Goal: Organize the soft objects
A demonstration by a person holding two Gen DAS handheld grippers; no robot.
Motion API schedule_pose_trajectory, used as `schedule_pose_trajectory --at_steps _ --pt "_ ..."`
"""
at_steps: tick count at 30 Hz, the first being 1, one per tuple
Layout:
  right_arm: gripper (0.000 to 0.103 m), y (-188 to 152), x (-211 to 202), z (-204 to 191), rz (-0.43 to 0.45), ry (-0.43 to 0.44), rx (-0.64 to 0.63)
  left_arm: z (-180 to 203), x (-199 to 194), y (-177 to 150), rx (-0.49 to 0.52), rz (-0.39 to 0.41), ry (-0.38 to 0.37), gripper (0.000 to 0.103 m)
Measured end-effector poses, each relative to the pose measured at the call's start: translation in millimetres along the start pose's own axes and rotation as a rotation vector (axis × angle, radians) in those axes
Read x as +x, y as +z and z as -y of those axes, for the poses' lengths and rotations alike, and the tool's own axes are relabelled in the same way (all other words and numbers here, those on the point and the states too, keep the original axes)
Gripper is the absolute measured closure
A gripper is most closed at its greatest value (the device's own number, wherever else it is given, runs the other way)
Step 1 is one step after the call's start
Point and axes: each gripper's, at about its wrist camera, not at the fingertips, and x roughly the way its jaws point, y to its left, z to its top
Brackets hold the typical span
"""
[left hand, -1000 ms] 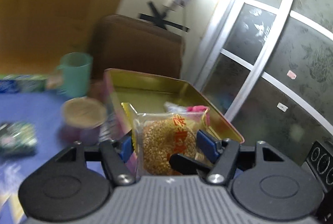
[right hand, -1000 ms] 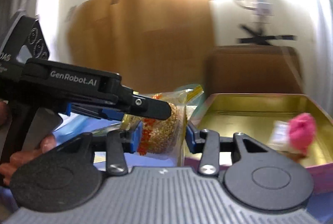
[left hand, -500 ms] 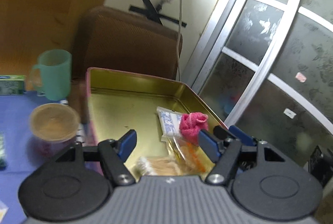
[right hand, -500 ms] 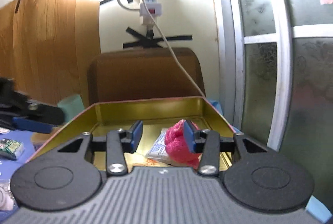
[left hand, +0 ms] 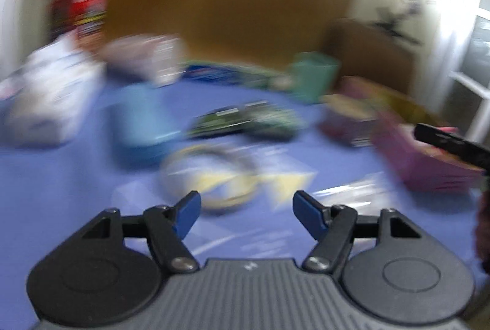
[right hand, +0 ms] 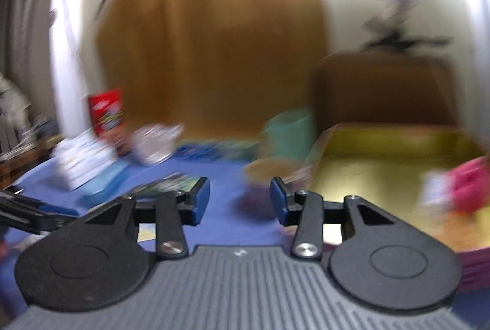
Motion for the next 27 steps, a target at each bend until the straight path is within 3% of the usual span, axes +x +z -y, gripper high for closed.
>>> schedule_pose_trajectory --at_steps 2,5,6,11,14,17,21,27 --pt "0.05 0 37 -21 -0.103 0.066 0.0 -23 0 -8 -0.041 -0.01 0.044 0.036" --pt "0.022 3 95 -54 -0.205 0.1 -0.039 -41 -8 -13 -0.095 0.024 0.001 0.037" --pt "0.019 5 114 -62 -0.234 0.095 -0.043 -44 -10 -12 -0.102 0.035 -0.003 0.037" --pt "0.017 12 196 -68 -0.376 -0.012 -0.021 -45 -12 -14 -0.132 0.048 -0.053 0.037" --pt "0.025 10 217 -62 -0.441 -0.035 0.005 -43 -12 -13 -0.125 0.049 -0.081 0.037" --pt "0.028 10 193 -63 -0.389 -0.003 0.003 -44 -19 -15 -0.144 0.065 -0.117 0.037" --pt "0.027 3 121 -96 -0.308 0.118 -0.128 -44 -34 -11 -0.189 0.08 -0.199 0.037" --pt "0.026 -43 39 -133 -0.363 0.294 -0.266 -30 -49 -16 -0.199 0.019 -0.334 0.04"
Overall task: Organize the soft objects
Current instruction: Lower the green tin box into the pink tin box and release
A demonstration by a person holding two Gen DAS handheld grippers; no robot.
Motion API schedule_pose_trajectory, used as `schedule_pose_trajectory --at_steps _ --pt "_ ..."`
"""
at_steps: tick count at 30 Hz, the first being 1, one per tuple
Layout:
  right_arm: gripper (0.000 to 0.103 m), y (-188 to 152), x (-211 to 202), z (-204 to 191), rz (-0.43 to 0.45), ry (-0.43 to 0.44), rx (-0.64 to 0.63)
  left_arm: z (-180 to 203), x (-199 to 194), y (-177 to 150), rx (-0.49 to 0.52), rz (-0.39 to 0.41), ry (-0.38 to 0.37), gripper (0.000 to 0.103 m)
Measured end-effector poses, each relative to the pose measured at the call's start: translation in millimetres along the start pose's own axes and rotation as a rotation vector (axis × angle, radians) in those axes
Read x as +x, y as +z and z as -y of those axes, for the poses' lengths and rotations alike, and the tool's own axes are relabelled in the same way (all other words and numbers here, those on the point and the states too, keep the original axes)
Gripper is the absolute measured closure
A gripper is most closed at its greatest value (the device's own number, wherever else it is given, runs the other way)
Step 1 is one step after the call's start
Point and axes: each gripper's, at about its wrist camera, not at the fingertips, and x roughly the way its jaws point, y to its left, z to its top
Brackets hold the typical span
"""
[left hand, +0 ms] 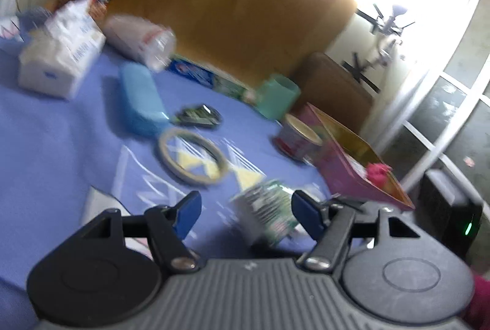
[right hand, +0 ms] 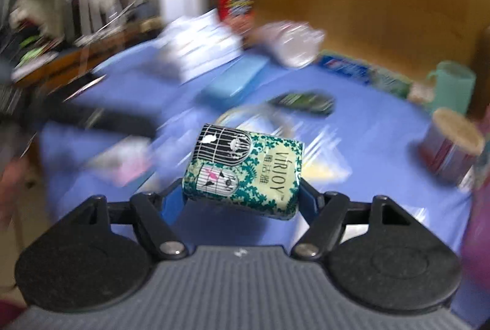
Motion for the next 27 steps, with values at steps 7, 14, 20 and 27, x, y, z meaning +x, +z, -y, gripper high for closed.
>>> schedule_pose_trajectory --at_steps 7,14,20,27 --pt "0.018 -31 1 -22 0.03 -0.051 -0.007 13 24 -29 -0.004 -0.128 0.073 0.052" --pt "0.029 -39 -17 -19 0.129 -0.066 0.043 33 41 -25 -0.015 -0.171 0.033 0.06" --pt "0.029 -37 -73 23 0.296 -0.236 0.064 117 87 17 0.205 -0.15 -0.058 0.06" --pt "0.028 -43 -122 112 0.372 -0.453 0.225 201 187 39 0.347 -0.176 -0.146 0.06"
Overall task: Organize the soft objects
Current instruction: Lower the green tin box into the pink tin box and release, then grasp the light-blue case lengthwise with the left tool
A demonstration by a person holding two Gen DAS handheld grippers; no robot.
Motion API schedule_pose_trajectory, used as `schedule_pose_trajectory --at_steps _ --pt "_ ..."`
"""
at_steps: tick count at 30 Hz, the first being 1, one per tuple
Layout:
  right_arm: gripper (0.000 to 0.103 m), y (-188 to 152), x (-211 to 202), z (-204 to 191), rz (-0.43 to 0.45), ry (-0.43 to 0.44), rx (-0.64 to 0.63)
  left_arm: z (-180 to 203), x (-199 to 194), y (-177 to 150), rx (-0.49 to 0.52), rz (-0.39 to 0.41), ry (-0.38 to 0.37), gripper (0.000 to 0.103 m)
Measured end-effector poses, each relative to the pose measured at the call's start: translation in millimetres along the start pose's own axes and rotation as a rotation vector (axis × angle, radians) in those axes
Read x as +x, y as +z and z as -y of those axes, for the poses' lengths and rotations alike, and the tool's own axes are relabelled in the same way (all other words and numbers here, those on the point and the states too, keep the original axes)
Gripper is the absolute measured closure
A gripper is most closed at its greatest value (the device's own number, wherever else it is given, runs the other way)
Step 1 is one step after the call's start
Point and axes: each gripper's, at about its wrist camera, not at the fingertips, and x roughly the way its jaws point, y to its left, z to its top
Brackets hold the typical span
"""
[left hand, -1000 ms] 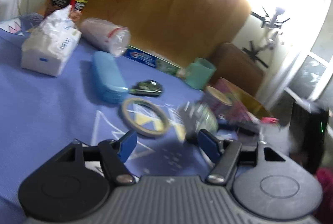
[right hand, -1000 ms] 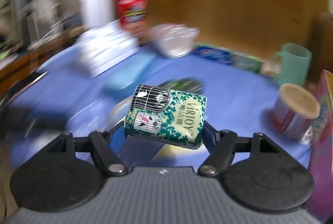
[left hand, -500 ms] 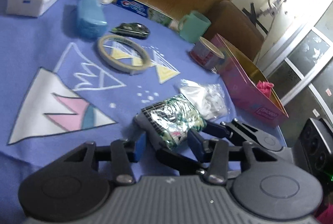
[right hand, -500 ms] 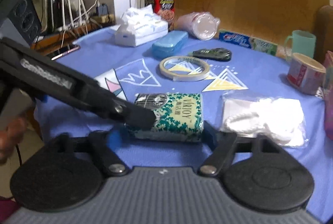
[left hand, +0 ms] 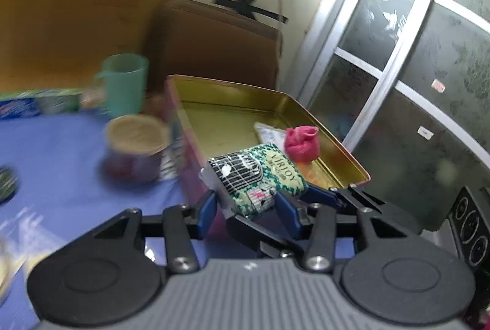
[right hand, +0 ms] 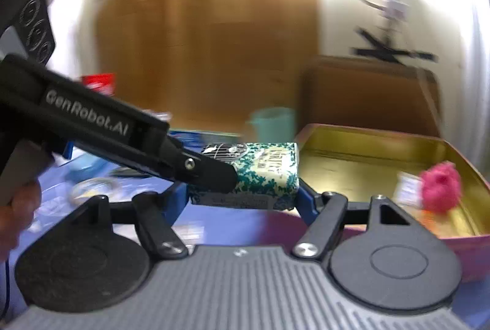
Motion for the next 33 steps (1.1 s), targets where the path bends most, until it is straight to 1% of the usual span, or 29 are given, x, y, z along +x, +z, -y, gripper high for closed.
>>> schedule_pose_trajectory --at_steps 3,5,7,9,13,17,20,21,22,23,24,25,26,27,29,30,31,32,33 --pt "0.028 4 15 36 -0.029 -0.06 0.064 16 36 12 0.032 -0.01 0.018 0.06" --pt "0.028 3 28 55 -0.051 -0.1 0.089 24 55 16 0.062 -0.005 0.057 0.06" --pt "0.026 3 40 68 -0.064 -0.15 0.101 30 66 18 0.088 0.008 0.088 0.058" --pt "0.024 1 51 78 -0.077 -0.203 0.097 33 70 18 0.101 0.027 0.115 0.058" --pt "0.019 -6 54 91 -0.062 -0.261 0.111 25 55 16 0.064 0.055 0.102 0.058" --pt "0.019 -9 40 99 -0.03 -0.294 0.168 11 18 5 0.03 0.098 0.086 0.058" --pt "0.02 -5 14 89 0.072 -0.308 0.199 -13 -26 -19 0.003 0.128 0.101 0.057" --pt "0.027 -3 5 82 0.106 -0.302 0.198 -25 -40 -29 -0.012 0.134 0.115 0.057" --pt "0.035 0 -1 74 0.133 -0.28 0.19 -40 -57 -41 -0.034 0.137 0.136 0.057" --pt "0.05 4 -5 64 0.141 -0.246 0.177 -55 -70 -51 -0.059 0.139 0.164 0.057" --pt "0.058 8 -4 52 0.136 -0.192 0.163 -71 -84 -61 -0.086 0.139 0.204 0.057" --pt "0.06 11 -1 39 0.12 -0.123 0.148 -87 -98 -70 -0.115 0.138 0.254 0.057" --pt "0.064 14 5 23 0.092 -0.047 0.129 -104 -111 -79 -0.149 0.141 0.307 0.057" --pt "0.065 17 16 5 0.052 0.034 0.115 -120 -125 -87 -0.185 0.149 0.351 0.057" --pt "0.064 20 41 -31 -0.038 0.184 0.115 -154 -154 -100 -0.276 0.183 0.424 0.057" --pt "0.063 22 59 -54 -0.098 0.255 0.116 -169 -168 -106 -0.32 0.207 0.459 0.057" --pt "0.062 23 74 -77 -0.147 0.305 0.107 -182 -183 -111 -0.357 0.233 0.496 0.057" --pt "0.053 24 91 -104 -0.191 0.355 0.093 -192 -196 -115 -0.382 0.255 0.528 0.057" --pt "0.038 24 106 -127 -0.218 0.394 0.08 -202 -209 -120 -0.404 0.274 0.557 0.057"
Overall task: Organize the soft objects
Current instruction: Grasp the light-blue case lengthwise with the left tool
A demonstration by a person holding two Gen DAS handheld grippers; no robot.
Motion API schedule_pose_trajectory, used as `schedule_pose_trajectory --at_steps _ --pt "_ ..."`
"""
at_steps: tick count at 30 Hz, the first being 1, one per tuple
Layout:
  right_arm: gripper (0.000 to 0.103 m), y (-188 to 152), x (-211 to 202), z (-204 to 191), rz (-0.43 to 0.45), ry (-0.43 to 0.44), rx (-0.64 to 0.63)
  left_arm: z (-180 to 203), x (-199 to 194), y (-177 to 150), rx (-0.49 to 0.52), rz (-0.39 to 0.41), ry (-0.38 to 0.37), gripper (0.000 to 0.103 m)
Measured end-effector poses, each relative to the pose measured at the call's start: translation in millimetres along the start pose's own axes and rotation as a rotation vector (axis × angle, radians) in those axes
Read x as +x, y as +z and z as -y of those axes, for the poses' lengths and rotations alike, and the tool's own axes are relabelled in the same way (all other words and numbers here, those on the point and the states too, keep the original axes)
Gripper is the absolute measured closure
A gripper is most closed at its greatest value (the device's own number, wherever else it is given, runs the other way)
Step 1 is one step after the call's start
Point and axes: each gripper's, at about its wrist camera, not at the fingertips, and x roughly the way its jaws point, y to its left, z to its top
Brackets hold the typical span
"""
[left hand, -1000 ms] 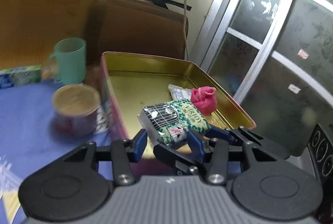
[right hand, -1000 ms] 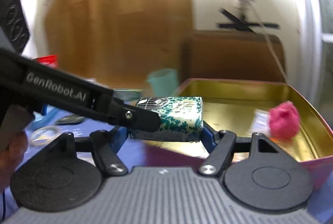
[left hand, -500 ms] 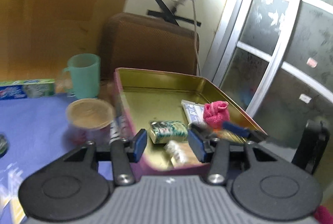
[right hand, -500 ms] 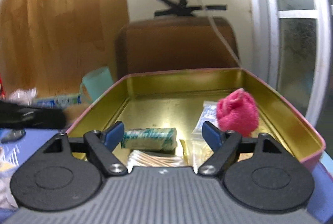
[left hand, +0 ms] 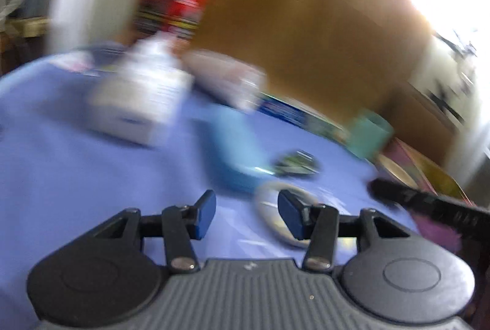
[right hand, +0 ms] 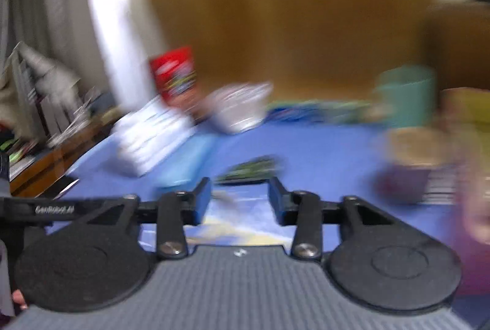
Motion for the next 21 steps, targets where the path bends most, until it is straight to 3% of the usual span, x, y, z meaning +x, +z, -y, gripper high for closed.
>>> schedule_pose_trajectory --at_steps 2,3,5,7,9,11,15,17,21 --pt "0.024 5 46 -31 -0.055 0.024 -0.032 -25 -10 5 -0.04 0.022 0.032 0.057" --pt "0.023 8 70 -46 -0.079 0.014 -0.055 -35 -14 6 -0.059 0.025 0.039 0.057" --pt "0.023 11 110 -67 -0.135 0.005 -0.101 -52 -20 5 -0.087 0.024 0.05 0.057" --pt "0.023 15 147 -77 -0.2 -0.059 -0.127 -59 -25 1 -0.102 0.024 0.053 0.057" --pt "0.031 14 170 -78 -0.25 -0.14 -0.151 -64 -25 -1 -0.125 0.017 0.038 0.057" --pt "0.045 11 170 -77 -0.257 -0.147 -0.156 -68 -23 -2 -0.148 0.006 0.01 0.057" --pt "0.045 -3 133 -83 -0.258 -0.06 -0.167 -67 -21 -3 -0.2 -0.017 -0.057 0.047" --pt "0.046 -18 110 -99 -0.229 -0.038 -0.23 -59 -20 -8 -0.2 -0.034 -0.09 0.041" --pt "0.046 -56 54 -105 -0.218 0.048 -0.24 -34 -12 -18 -0.168 -0.116 -0.151 0.028"
